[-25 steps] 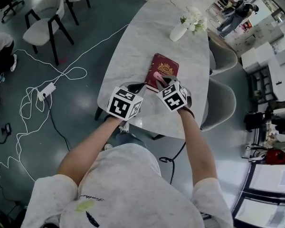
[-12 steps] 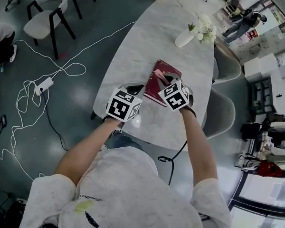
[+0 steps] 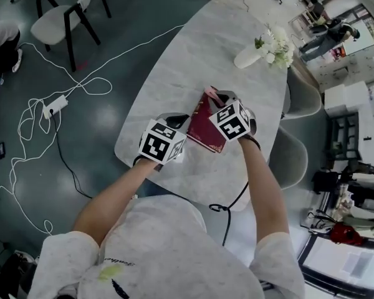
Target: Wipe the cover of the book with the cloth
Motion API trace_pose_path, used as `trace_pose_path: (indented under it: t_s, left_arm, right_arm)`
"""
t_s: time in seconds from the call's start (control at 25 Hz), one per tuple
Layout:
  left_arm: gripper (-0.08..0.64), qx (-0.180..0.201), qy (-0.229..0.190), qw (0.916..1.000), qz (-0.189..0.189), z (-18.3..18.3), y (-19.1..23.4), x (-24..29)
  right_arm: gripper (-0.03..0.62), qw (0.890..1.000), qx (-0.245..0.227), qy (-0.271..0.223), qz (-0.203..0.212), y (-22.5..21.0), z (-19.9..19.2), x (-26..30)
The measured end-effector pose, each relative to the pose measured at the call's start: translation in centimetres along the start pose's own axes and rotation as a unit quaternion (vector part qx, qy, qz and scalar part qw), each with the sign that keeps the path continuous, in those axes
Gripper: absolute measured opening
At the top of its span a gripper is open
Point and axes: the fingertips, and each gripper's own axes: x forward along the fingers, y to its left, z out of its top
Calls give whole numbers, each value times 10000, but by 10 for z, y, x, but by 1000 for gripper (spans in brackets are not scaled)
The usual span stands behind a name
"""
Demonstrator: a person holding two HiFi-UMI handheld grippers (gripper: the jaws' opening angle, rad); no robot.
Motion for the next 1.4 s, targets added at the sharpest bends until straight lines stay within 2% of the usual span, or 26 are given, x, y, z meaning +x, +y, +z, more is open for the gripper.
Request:
trace_pose_path:
  t_s: [0.36,0.6,0.96,1.4]
  left_arm:
    - [6,-382,-65,9990,216,-2,24,15]
    - [6,-472,-53,9985,285,-2,31,17]
    - [6,-530,-4,9980,349,-10,40,18]
    - [6,-512,-29,9980,371,-10,37,14]
  right_arm:
    - [20,9984,-520,126,164,-18,0,39]
    - [20,9964,-661,287,444,-14,-8,66]
    - [20,9947,-486,406,812,-3,-15,83]
    - [20,9933,-507,414,954,7,-11,81]
